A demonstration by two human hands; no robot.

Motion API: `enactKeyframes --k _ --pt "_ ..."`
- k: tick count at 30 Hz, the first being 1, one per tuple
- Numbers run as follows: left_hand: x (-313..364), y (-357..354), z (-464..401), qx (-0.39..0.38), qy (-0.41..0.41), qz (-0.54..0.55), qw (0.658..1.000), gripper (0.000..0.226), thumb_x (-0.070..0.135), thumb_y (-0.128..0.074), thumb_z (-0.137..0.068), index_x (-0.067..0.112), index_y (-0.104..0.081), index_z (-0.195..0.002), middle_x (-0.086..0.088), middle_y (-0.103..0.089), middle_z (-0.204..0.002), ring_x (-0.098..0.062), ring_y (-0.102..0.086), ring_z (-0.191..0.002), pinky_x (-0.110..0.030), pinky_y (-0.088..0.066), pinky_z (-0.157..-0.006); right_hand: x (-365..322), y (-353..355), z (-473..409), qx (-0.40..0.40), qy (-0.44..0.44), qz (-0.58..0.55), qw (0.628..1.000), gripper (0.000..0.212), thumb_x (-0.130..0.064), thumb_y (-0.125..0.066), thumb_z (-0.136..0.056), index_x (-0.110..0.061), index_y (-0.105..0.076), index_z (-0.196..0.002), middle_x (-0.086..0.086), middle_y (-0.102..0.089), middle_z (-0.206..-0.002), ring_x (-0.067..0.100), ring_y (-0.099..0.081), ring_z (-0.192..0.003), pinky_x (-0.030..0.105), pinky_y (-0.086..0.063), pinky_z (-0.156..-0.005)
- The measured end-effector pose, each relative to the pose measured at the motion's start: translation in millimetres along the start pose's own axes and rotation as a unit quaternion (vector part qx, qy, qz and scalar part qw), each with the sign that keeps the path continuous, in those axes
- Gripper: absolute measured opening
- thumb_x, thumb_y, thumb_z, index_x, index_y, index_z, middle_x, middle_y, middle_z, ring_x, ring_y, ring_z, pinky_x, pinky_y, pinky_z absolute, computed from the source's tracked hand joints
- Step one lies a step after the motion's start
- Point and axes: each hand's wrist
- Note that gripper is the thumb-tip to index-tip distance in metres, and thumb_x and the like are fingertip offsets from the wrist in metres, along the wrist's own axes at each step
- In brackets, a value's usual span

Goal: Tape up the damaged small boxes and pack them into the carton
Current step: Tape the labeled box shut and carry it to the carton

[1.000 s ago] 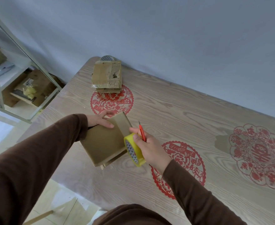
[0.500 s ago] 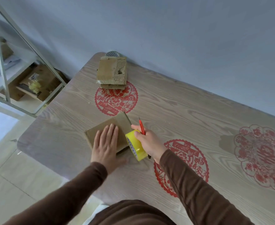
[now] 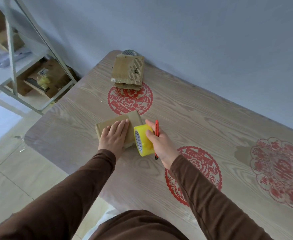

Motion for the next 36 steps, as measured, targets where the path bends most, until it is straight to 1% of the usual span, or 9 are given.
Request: enactKeyframes --k 5,10,15,19,27,30,32,34,36 --pt "0 4 -13 -0.088 0.047 0.016 0.995 0.125 0.062 -0.082 -0.058 0.034 -0.013 -0.159 -0.019 0.002 -0.166 -0.039 0.005 -0.153 -0.067 0.01 -0.114 -1 -6 10 -0.008 0.019 0.099 0.995 0.053 -0.025 -0.047 -0.106 -0.032 -0.033 -0.156 -0.006 -0.045 -0.152 0.012 -0.045 -0.136 0.031 -0.036 -0.114" --pt "4 9 -21 -0.073 0.058 -0.005 0.996 0.122 0.068 -0.071 -0.062 0.038 0.0 -0.157 -0.022 -0.026 -0.154 -0.042 -0.024 -0.141 -0.065 -0.016 -0.114 20 -10 17 0.01 -0.007 0.116 0.993 0.049 -0.024 -0.045 -0.105 -0.033 -0.04 -0.153 -0.002 -0.047 -0.152 0.018 -0.046 -0.138 0.036 -0.037 -0.115" --pt "1 11 -27 -0.061 0.033 -0.01 0.998 0.12 0.07 -0.065 -0.067 0.047 0.014 -0.155 -0.023 -0.025 -0.148 -0.044 -0.027 -0.136 -0.062 -0.016 -0.117 36 -8 19 0.002 -0.008 0.162 0.987 0.047 -0.029 -0.041 -0.106 -0.035 -0.04 -0.153 -0.003 -0.051 -0.149 0.018 -0.05 -0.134 0.031 -0.04 -0.108" --pt "3 14 -30 -0.082 0.03 -0.02 0.996 0.118 0.067 -0.066 -0.069 0.05 0.016 -0.152 -0.024 -0.021 -0.149 -0.044 -0.024 -0.136 -0.062 -0.014 -0.117 62 -11 17 -0.028 -0.046 0.208 0.977 0.046 -0.034 -0.038 -0.107 -0.041 -0.037 -0.152 0.001 -0.063 -0.137 0.019 -0.066 -0.104 0.037 -0.05 -0.096" --pt "-8 40 -49 -0.15 0.034 -0.004 0.988 0.115 0.089 -0.05 -0.063 0.051 0.013 -0.152 -0.018 -0.032 -0.145 -0.038 -0.036 -0.13 -0.054 -0.035 -0.108 39 -1 16 -0.047 -0.03 0.116 0.992 0.046 -0.033 -0.039 -0.108 -0.043 -0.036 -0.153 -0.008 -0.042 -0.154 0.018 -0.043 -0.14 0.027 -0.038 -0.104" --pt "-22 55 -73 -0.284 0.049 0.092 0.953 0.124 0.078 -0.073 -0.059 0.057 0.008 -0.151 -0.015 -0.038 -0.145 -0.036 -0.045 -0.127 -0.05 -0.046 -0.098 15 19 15 -0.073 -0.005 0.061 0.995 0.046 -0.027 -0.046 -0.107 -0.04 -0.041 -0.151 -0.013 -0.04 -0.154 0.002 -0.034 -0.14 0.023 -0.029 -0.112" --pt "-32 62 -81 -0.377 0.06 0.246 0.891 0.122 0.055 -0.088 -0.063 0.053 -0.007 -0.154 -0.009 -0.05 -0.142 -0.031 -0.055 -0.118 -0.046 -0.048 -0.1 0 31 14 -0.096 0.015 0.043 0.994 0.045 -0.025 -0.047 -0.107 -0.04 -0.044 -0.149 -0.016 -0.037 -0.154 0.003 -0.033 -0.142 0.028 -0.027 -0.119" --pt "-41 61 -80 -0.418 0.091 0.388 0.816 0.1 0.027 -0.09 -0.072 0.042 -0.031 -0.152 0.001 -0.063 -0.126 -0.022 -0.063 -0.104 -0.043 -0.053 -0.096 -12 37 12 -0.117 0.033 0.028 0.992 0.046 -0.021 -0.047 -0.107 -0.038 -0.043 -0.15 -0.02 -0.034 -0.155 -0.001 -0.031 -0.142 0.024 -0.026 -0.117" --pt "-48 55 -78 -0.411 0.101 0.425 0.8 0.093 0.029 -0.093 -0.065 0.039 -0.044 -0.143 0.002 -0.066 -0.124 -0.021 -0.065 -0.104 -0.045 -0.054 -0.097 -17 37 8 -0.123 0.047 0.026 0.991 0.049 -0.017 -0.048 -0.106 -0.036 -0.042 -0.151 -0.017 -0.039 -0.155 0.001 -0.037 -0.14 0.022 -0.03 -0.115"
Point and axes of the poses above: each hand's wrist, its own z-axis away from the middle knuckle, its own y-axis out of the back of the hand, x = y × z
